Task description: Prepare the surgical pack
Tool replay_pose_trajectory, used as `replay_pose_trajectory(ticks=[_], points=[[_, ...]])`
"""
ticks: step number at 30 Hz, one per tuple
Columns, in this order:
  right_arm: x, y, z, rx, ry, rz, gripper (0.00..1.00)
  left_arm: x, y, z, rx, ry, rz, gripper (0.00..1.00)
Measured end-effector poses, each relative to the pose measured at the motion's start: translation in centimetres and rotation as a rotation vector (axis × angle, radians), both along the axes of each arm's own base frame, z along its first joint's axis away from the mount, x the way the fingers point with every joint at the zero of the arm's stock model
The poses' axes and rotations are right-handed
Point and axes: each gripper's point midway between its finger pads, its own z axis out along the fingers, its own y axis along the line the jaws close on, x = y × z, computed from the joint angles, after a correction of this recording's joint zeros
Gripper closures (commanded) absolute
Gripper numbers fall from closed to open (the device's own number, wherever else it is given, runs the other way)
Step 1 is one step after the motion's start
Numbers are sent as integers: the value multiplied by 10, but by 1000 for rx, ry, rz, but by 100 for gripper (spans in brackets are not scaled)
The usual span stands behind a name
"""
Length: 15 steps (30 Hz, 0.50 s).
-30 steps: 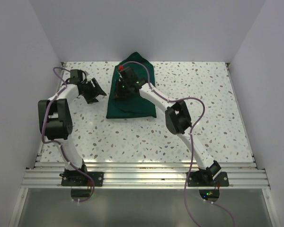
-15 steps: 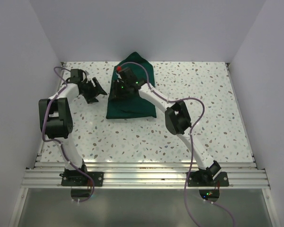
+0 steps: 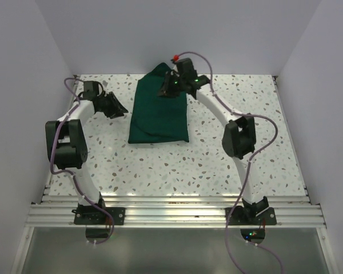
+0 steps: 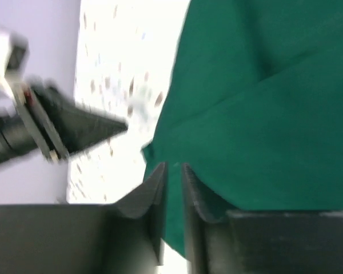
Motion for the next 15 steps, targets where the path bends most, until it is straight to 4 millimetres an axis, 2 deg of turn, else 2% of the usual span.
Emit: replay_pose_trajectory(ticks=[2,5,7,10,15], points=[[26,-38,16,17,-30,-76,100,5,-5,7,-30,-33,-18,82],[62,-93,24,37,-55,-189,100,17,-15,22,-83,-120,-57,91],[75,-113,20,39,-55,-229,100,25,-19,31,-112,-174,-79,92],[87,-117,10,56,-62,-234,100,43,-26,42,-154,-265,-112,99],[94,-100,-26,113,-27,-173,100,87,-41,46,-228,-384,-181,100]])
